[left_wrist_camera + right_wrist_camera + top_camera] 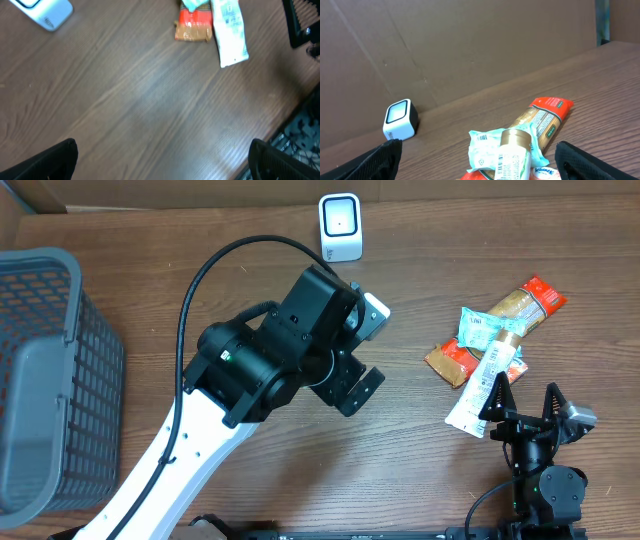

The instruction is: Scan the item barcode

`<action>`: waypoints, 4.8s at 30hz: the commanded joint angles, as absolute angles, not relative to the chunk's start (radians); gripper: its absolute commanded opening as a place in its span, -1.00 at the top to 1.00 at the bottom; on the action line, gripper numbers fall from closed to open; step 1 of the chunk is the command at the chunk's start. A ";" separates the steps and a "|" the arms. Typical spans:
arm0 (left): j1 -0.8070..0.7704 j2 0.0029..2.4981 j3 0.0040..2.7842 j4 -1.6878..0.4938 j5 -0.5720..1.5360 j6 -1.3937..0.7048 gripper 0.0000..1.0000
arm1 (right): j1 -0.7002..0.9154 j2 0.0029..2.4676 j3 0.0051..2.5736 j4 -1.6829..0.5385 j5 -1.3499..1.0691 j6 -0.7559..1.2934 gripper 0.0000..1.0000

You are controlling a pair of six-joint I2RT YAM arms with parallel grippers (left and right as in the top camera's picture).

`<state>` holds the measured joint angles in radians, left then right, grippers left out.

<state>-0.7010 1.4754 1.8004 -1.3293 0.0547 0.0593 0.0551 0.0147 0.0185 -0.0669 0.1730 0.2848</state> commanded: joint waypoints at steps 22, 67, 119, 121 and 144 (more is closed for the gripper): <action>-0.697 1.306 1.301 -0.579 -0.120 0.118 -0.99 | 0.064 0.003 0.008 -0.062 0.183 0.287 -1.00; -0.056 0.299 0.157 0.235 -0.261 0.134 -0.99 | 0.064 0.003 0.008 -0.062 0.183 0.287 -1.00; 0.032 0.004 0.005 -0.074 0.060 0.131 -0.99 | 0.064 0.003 0.008 -0.062 0.183 0.287 -1.00; 0.032 0.004 0.005 -0.074 0.060 0.131 -1.00 | 0.064 0.003 0.008 -0.062 0.183 0.287 -1.00; 0.032 0.004 0.005 -0.074 0.060 0.131 -1.00 | 0.064 0.003 0.008 -0.062 0.183 0.287 -1.00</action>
